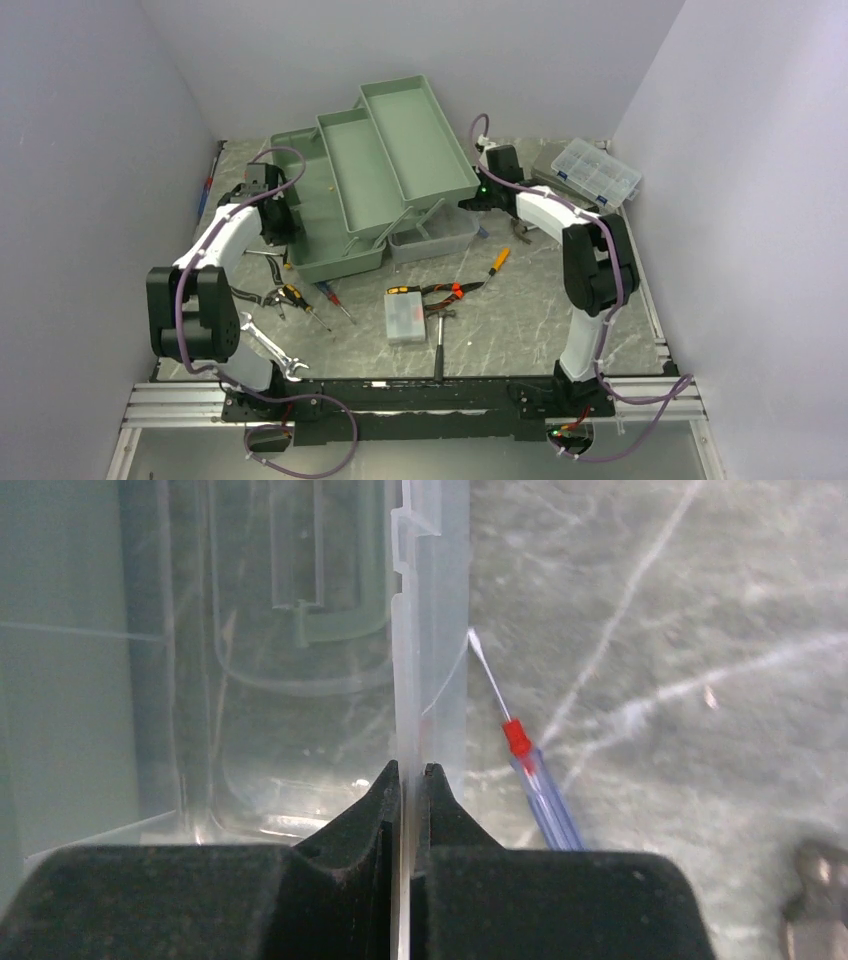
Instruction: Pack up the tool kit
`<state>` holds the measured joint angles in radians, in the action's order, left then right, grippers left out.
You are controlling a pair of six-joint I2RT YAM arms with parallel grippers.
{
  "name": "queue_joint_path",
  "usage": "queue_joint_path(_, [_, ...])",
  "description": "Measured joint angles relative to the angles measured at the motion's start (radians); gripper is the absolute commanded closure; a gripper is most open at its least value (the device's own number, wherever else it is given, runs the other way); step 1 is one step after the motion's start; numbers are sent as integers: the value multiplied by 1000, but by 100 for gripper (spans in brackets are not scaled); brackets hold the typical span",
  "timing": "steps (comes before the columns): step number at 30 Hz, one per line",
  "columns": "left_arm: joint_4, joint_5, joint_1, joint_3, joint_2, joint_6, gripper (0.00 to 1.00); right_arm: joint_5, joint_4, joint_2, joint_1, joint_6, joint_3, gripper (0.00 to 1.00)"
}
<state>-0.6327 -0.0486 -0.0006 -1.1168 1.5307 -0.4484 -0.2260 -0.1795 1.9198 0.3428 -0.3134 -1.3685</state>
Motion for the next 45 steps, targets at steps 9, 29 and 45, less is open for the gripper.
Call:
queue_joint_path(9, [6, 28, -122, -151, 159, 29, 100, 26, 3, -154, -104, -10, 180, 100])
queue_joint_path(29, [29, 86, -198, -306, 316, 54, 74, 26, -92, -320, -192, -33, 267, 43])
queue_joint_path(45, [44, 127, -132, -258, 50, -53, 19, -174, -94, -547, -428, -168, 269, 24])
